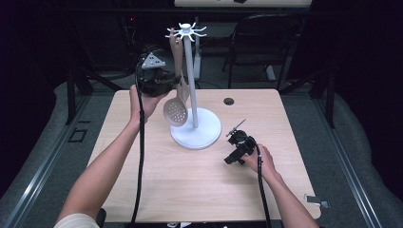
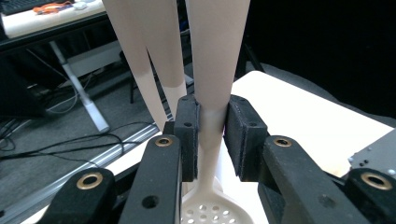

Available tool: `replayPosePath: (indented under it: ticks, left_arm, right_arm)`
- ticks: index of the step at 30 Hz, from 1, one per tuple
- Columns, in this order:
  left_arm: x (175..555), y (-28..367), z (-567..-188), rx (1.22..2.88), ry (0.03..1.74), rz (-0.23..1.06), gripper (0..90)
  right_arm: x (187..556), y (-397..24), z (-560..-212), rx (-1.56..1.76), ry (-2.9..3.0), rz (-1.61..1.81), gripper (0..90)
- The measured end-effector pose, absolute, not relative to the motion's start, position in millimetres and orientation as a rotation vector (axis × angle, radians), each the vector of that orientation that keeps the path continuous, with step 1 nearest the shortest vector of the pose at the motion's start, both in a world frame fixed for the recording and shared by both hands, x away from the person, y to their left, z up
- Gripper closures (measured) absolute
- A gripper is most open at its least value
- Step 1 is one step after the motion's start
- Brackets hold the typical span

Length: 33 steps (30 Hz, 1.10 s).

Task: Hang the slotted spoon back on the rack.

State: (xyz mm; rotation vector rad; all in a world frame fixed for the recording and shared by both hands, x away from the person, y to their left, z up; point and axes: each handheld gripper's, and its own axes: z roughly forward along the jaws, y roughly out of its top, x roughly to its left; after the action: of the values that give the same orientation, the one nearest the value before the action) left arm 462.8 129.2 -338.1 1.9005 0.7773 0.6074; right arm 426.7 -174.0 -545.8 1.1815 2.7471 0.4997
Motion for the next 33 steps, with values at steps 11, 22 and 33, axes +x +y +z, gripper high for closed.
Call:
replayPosePath:
  ticks: [11, 22, 33]
  left_arm:
    - [456.2, 132.4, -336.3, 1.879, 0.758, 0.625, 65.5]
    - [438.3, 150.0, -345.5, 1.938, 0.799, 0.664, 30.8]
    - [427.1, 173.0, -367.8, 1.952, 0.869, 0.646, 24.8]
  right_arm:
    - [426.9, -175.1, -546.2, 1.184, 2.743, 0.513, 10.1]
    - [426.6, -175.3, -545.3, 1.188, 2.742, 0.515, 10.1]
    - [426.6, -175.5, -546.5, 1.198, 2.732, 0.536, 10.1]
